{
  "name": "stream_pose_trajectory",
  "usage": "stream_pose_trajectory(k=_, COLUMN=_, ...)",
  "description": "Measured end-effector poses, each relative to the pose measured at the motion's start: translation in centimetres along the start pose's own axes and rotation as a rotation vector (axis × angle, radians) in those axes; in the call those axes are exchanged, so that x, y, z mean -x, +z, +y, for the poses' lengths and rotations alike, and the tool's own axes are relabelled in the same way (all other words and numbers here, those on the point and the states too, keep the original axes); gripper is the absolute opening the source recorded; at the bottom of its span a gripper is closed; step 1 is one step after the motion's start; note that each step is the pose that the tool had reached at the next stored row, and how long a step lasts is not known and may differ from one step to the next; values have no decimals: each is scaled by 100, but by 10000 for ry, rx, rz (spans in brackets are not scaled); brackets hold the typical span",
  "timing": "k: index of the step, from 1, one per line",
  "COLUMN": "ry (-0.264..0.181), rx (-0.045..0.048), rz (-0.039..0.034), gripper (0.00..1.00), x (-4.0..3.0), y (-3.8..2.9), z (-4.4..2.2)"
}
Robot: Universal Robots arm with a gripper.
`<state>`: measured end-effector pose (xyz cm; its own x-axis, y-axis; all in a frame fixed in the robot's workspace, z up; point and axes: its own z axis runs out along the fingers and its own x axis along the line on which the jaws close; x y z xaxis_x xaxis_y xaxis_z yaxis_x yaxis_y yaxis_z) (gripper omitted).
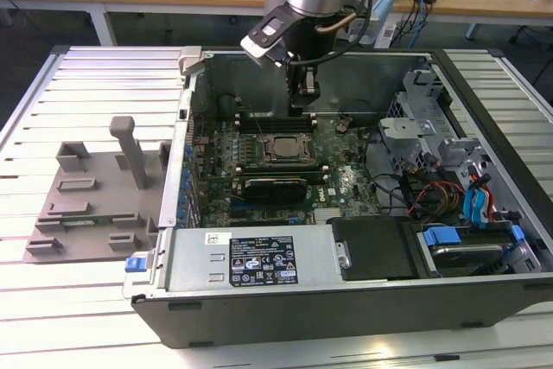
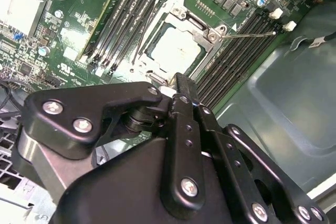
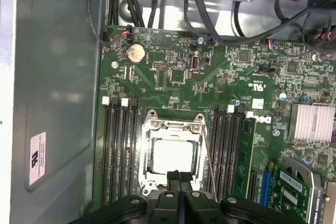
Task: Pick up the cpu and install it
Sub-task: 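Install the first cpu locking lever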
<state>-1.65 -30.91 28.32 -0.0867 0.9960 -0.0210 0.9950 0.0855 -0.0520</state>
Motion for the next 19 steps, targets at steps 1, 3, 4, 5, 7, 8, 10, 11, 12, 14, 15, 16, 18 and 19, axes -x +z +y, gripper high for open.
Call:
stream_pose_trajectory(k=1, ry=-237, rx=5, rz=-12, gripper=11, x=0, y=0, z=0)
stream_pose_trajectory(k=3, ry=-668, rx=15, rz=-35, gripper=11, x=0, y=0, z=0)
stream_pose_trajectory(k=4, ry=-867, rx=18, rz=-46, gripper=11, x=0, y=0, z=0)
stream_pose_trajectory(k=5, ry=-1018, rx=22, rz=-53, gripper=11, x=0, y=0, z=0)
stream_pose_trajectory(k=7, ry=-1168, rx=25, rz=-60, gripper=11, x=0, y=1, z=0)
stream_pose_trajectory(k=8, ry=-1286, rx=27, rz=-66, gripper=11, x=0, y=0, z=0)
stream_pose_trajectory(k=10, ry=-1505, rx=32, rz=-78, gripper=11, x=0, y=0, z=0)
stream_pose_trajectory(k=11, ry=-1678, rx=36, rz=-87, gripper=11, x=0, y=0, z=0)
stream_pose_trajectory(k=12, ry=-1776, rx=38, rz=-92, gripper=11, x=0, y=0, z=0)
stream_pose_trajectory(k=14, ry=-1945, rx=41, rz=-101, gripper=11, x=0, y=0, z=0)
stream_pose_trajectory(k=15, ry=-2003, rx=42, rz=-104, gripper=11, x=0, y=0, z=0)
stream_pose_trajectory(k=16, ry=-2090, rx=45, rz=-109, gripper=11, x=0, y=0, z=0)
stream_pose_trajectory(k=18, ry=-2227, rx=47, rz=-116, gripper=11, x=0, y=0, z=0)
stream_pose_trajectory(k=19, ry=-2355, rx=50, rz=-123, gripper=11, x=0, y=0, z=0)
